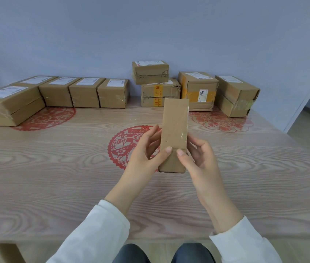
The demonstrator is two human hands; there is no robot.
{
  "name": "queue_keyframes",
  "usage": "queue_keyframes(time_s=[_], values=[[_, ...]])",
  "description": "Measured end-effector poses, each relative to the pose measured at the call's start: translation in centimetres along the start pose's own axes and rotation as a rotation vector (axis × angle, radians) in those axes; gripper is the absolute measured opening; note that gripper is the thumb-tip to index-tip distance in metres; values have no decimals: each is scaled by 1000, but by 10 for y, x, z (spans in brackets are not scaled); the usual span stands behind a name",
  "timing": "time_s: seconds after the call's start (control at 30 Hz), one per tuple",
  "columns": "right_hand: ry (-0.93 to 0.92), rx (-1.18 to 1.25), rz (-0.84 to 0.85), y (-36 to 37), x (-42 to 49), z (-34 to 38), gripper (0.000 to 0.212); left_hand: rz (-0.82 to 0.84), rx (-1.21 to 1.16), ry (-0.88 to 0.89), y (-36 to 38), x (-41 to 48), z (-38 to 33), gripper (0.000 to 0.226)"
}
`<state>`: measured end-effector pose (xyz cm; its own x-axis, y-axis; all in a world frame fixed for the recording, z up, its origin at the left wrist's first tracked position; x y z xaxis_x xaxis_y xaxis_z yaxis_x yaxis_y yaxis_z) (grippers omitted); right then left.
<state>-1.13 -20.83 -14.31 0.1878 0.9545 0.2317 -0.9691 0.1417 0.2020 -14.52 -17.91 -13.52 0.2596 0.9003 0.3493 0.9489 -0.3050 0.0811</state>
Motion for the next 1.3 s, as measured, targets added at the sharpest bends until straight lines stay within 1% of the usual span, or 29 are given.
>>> queue_keyframes(time_s=[0.07, 0.17, 0.2, 0.27, 0.3, 0.37, 0.43, 0.5, 0.57, 0.67, 0.73, 0.77, 0.9, 0.93, 1.0, 1.07, 1.17, 1.27, 1.3], values=[[9, -23, 23, 0, -1, -1, 48, -13, 37, 10, -2, 1, 1, 58], [13, -58, -15, -3, 1, -3, 59, 52, 87, 24, -2, 0, 4, 50], [10, -66, -35, -5, 1, -3, 58, 69, 90, 23, -2, 0, 4, 49], [-4, -88, -49, -6, 2, -4, 48, 59, 82, 22, -2, -1, 5, 44], [-10, -98, -45, -5, 1, -4, 43, 27, 80, 21, -2, -1, 4, 44], [-13, -124, -40, -4, 1, -6, 41, -64, 92, 23, -5, -1, 3, 45], [3, -130, -52, -3, 1, -7, 39, -98, 115, 27, -5, -1, 3, 46], [36, -115, -94, -4, 2, -8, 44, -40, 152, 24, -2, -2, 4, 47], [56, -109, -132, -8, 4, -9, 39, 23, 200, 13, 1, -3, 4, 49], [61, -115, -126, -9, 5, -8, 35, 34, 222, 18, 0, -3, 2, 50], [63, -112, -132, -8, 5, -6, 32, 49, 236, 21, 0, -4, 1, 54], [65, -108, -138, -9, 5, -4, 32, 67, 254, 23, 1, -5, 2, 59], [58, -105, -161, -9, 7, -1, 31, 132, 351, 44, 8, -9, 4, 91], [55, -109, -163, -9, 7, -1, 31, 137, 373, 50, 9, -10, 5, 95], [53, -131, -163, -10, 8, 1, 32, 144, 385, 59, 9, -10, 5, 94], [62, -166, -148, -14, 9, 5, 36, 149, 379, 63, 7, -9, 5, 89], [56, -227, -102, -19, 11, 12, 55, 164, 411, 63, 4, -9, 2, 83], [-3, -384, -74, -22, 14, 20, 76, 191, 416, 46, -1, -8, -1, 79], [-22, -437, -71, -24, 15, 22, 76, 207, 408, 35, -3, -8, -1, 79]])
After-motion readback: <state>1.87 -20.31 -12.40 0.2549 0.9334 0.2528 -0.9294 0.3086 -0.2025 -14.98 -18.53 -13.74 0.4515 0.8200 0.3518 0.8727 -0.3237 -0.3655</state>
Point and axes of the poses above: each hand's wrist, its own x-axis towards the middle knuckle, its own y-axis out of the palm, z = x × y, the point moved 5 cm from there along x, towards the middle knuckle, and after that the axes turned 3 degrees about y, right-handed, at the moved point
